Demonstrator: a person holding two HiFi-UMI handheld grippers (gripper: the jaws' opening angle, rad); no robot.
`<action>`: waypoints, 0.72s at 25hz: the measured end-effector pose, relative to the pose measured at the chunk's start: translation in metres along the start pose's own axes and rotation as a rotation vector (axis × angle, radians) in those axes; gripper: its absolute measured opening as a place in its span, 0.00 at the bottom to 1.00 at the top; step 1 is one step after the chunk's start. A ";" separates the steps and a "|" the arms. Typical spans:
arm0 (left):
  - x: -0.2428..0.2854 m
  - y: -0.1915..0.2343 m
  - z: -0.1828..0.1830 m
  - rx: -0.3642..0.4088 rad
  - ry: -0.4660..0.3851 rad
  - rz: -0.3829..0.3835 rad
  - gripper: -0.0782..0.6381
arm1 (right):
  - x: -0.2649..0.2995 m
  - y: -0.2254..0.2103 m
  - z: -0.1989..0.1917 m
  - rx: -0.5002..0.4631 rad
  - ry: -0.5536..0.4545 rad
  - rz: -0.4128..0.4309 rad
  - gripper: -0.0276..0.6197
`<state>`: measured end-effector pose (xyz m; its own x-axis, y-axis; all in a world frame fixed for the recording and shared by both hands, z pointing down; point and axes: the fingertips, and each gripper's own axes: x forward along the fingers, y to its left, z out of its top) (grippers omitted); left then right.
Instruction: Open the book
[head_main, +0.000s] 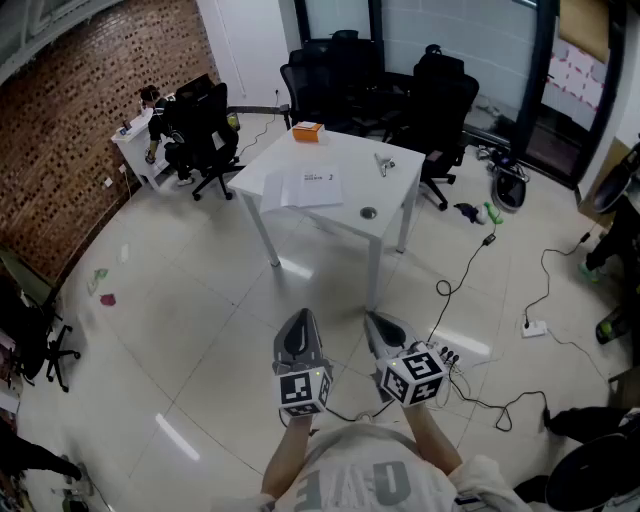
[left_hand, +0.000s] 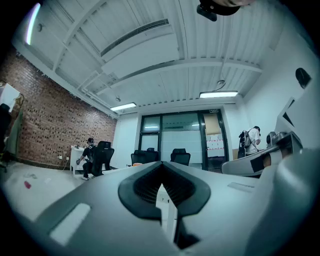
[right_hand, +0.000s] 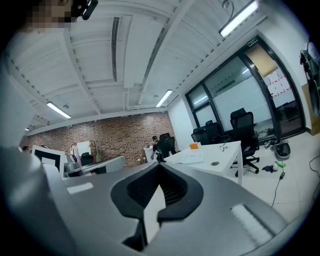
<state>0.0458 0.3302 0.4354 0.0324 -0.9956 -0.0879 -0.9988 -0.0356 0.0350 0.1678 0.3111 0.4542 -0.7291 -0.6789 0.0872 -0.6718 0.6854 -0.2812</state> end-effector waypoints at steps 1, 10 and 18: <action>0.000 0.001 0.002 0.001 -0.001 0.001 0.13 | 0.000 0.001 0.000 -0.001 0.000 0.000 0.05; 0.007 -0.005 -0.003 -0.001 0.005 -0.011 0.13 | -0.001 -0.006 0.005 0.010 -0.038 0.005 0.05; 0.009 -0.002 -0.007 -0.008 0.010 -0.008 0.13 | 0.001 -0.004 0.000 0.040 -0.030 0.029 0.05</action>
<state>0.0487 0.3210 0.4411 0.0406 -0.9961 -0.0782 -0.9981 -0.0439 0.0421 0.1697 0.3076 0.4559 -0.7436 -0.6668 0.0497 -0.6440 0.6942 -0.3215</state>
